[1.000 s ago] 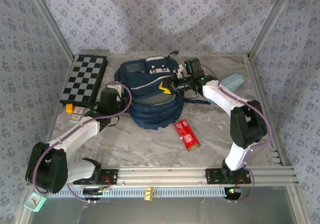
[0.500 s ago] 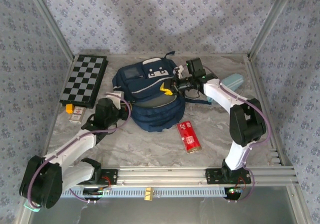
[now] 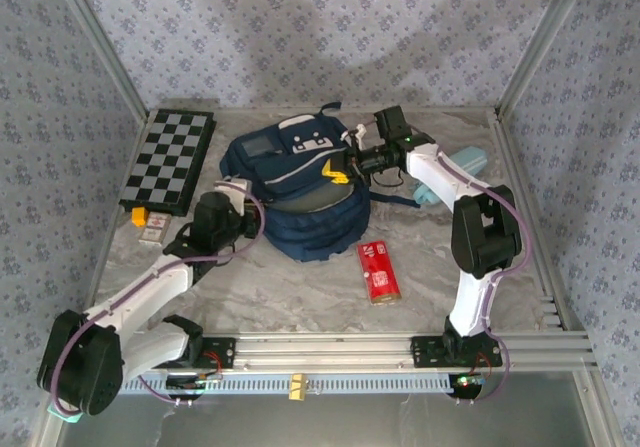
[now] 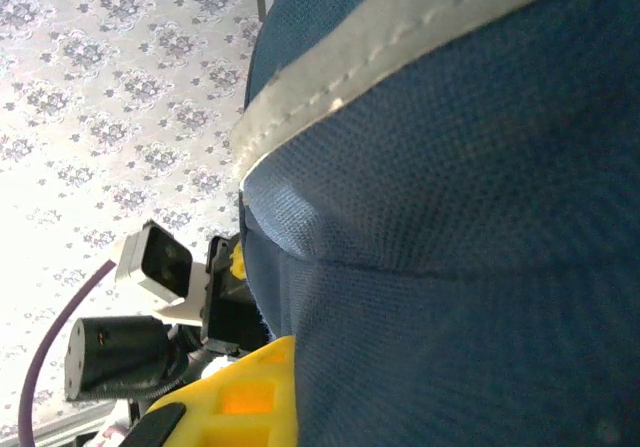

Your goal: Pack the student bag

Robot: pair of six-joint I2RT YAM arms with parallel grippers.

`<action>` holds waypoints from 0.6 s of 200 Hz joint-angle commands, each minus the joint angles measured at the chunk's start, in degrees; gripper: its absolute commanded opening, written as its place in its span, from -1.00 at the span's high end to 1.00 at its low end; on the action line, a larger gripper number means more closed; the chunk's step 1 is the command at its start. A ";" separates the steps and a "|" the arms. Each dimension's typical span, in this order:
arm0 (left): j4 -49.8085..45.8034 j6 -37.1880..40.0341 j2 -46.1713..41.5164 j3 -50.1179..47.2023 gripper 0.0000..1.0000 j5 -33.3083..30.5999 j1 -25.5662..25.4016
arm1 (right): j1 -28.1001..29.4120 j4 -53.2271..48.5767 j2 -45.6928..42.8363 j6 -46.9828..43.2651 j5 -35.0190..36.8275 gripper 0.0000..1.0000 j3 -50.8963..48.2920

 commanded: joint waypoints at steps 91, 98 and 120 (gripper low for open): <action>-13.96 -3.91 6.88 3.93 1.00 -7.55 5.34 | -4.79 -9.30 -9.07 -8.63 10.98 -0.02 -3.54; -14.36 -4.53 6.77 3.93 1.00 -7.29 5.29 | -5.22 -10.89 -10.41 -9.36 11.80 -0.06 -4.39; -15.88 -5.52 5.90 3.77 0.66 -5.61 4.91 | -8.27 -14.66 -15.15 -10.55 17.94 -0.15 -6.81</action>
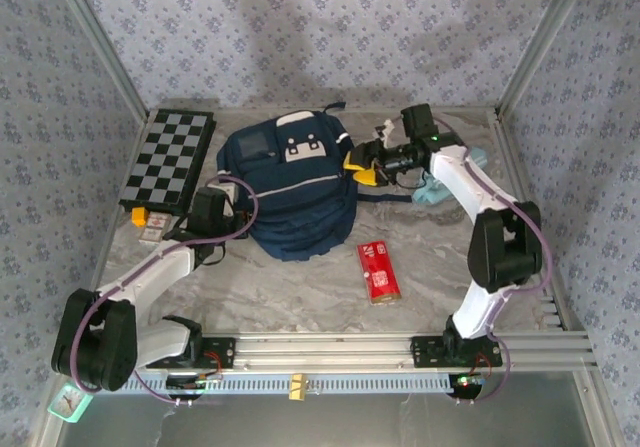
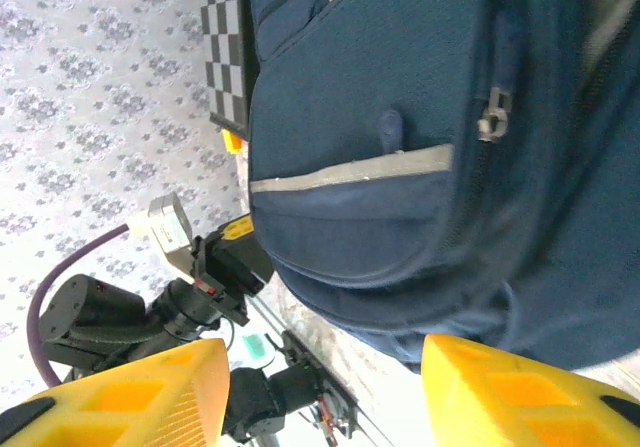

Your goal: Pack the student bag

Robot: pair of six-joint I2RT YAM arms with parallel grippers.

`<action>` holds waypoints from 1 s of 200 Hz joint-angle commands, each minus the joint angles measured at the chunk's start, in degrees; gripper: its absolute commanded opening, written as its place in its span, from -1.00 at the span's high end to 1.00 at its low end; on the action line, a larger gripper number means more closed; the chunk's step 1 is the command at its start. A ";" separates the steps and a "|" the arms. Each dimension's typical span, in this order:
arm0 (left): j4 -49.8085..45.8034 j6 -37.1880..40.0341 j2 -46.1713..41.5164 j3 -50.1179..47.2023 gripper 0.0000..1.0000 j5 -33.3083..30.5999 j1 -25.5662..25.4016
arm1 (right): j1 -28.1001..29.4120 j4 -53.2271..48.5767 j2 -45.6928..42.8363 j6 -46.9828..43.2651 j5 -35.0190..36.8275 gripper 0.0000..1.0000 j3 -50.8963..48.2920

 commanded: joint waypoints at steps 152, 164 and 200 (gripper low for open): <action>-16.79 7.54 0.76 19.03 -0.14 -10.43 -15.18 | -24.01 -6.40 -1.36 -0.71 39.16 -0.99 -8.04; -15.83 9.56 2.85 20.42 -0.14 -10.33 -16.30 | -23.99 -5.29 0.01 -0.36 38.98 -1.00 -8.22; -14.00 14.61 7.12 22.88 -0.18 -4.80 -17.87 | -23.98 -1.79 3.78 0.04 36.73 -0.97 -8.42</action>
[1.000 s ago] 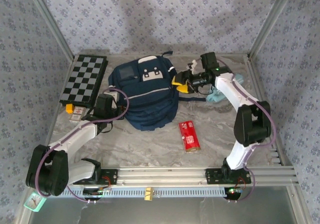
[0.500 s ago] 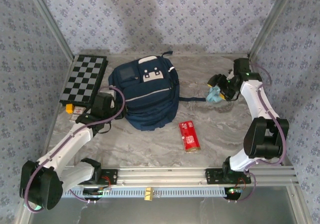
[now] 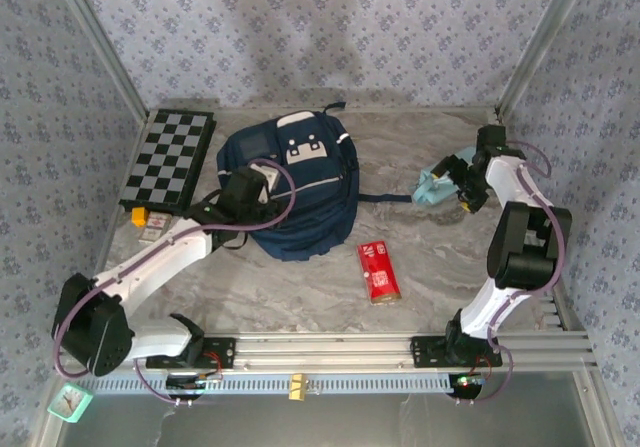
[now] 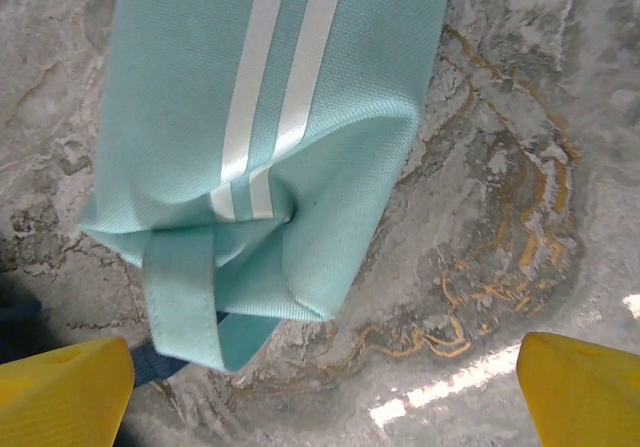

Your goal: Pack the student bag

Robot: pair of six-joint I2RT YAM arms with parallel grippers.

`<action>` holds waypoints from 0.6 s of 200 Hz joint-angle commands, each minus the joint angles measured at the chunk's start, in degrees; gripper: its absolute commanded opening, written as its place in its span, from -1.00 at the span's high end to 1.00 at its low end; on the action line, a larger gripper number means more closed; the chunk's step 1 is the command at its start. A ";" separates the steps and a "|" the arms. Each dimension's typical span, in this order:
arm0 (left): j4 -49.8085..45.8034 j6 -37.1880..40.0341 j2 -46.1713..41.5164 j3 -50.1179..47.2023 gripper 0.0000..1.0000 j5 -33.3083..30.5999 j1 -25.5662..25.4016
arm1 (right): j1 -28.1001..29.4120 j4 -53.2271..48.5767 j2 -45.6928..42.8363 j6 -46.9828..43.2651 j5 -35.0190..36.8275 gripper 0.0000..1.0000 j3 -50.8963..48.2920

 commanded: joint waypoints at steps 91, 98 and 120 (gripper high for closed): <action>-0.45 8.58 7.11 6.50 -0.27 3.35 -2.97 | 1.47 8.04 15.10 -0.22 -3.38 -0.54 7.96; -1.23 8.98 7.67 7.06 -0.29 3.57 -2.97 | 1.45 7.69 15.65 -0.88 -3.16 -0.42 8.64; -3.91 10.80 9.66 9.18 -0.34 5.52 -3.30 | 1.05 7.18 15.90 -2.16 -3.55 0.04 9.17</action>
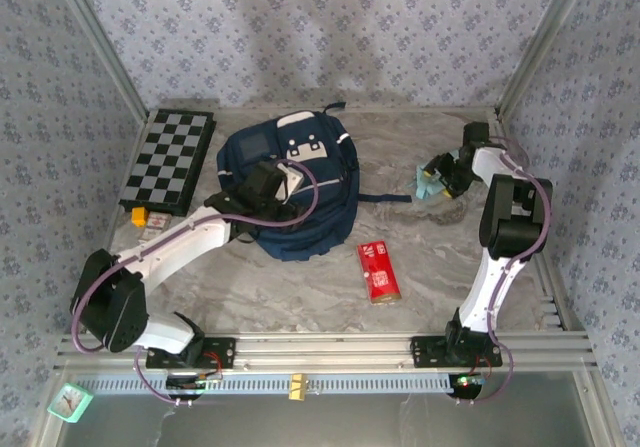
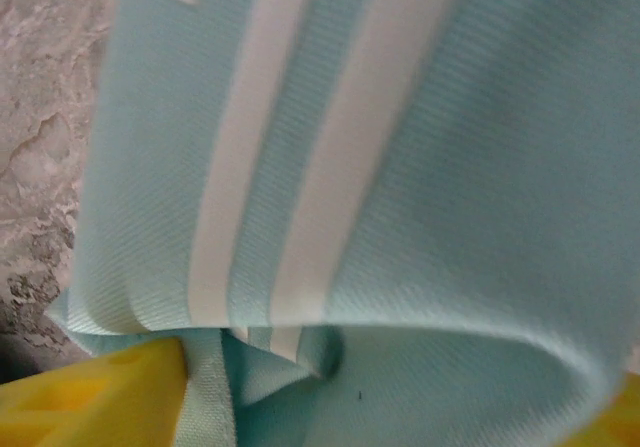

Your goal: Pack the student bag

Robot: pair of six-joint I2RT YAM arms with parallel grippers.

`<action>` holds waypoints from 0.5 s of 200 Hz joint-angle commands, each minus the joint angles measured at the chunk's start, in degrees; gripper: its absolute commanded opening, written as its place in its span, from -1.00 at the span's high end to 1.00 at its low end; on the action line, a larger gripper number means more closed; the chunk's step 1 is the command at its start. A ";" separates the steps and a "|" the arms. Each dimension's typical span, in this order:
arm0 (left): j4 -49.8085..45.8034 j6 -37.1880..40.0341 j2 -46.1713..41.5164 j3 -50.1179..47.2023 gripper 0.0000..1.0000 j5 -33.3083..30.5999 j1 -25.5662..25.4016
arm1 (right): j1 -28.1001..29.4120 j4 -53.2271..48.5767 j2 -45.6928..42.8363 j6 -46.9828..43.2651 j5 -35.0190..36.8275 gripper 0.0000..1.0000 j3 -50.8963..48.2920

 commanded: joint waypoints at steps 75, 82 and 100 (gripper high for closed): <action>-5.24 8.99 11.93 10.30 -0.40 -1.85 -6.50 | -0.09 1.49 -6.32 -2.22 -2.78 1.00 -5.81; -4.64 9.04 12.59 10.53 -0.37 -3.38 -6.48 | 0.01 1.73 -6.94 -2.12 -3.37 1.00 -6.51; -2.83 9.49 14.03 10.84 -0.23 -6.37 -6.53 | 0.28 1.56 -8.12 -2.27 -4.28 1.00 -7.55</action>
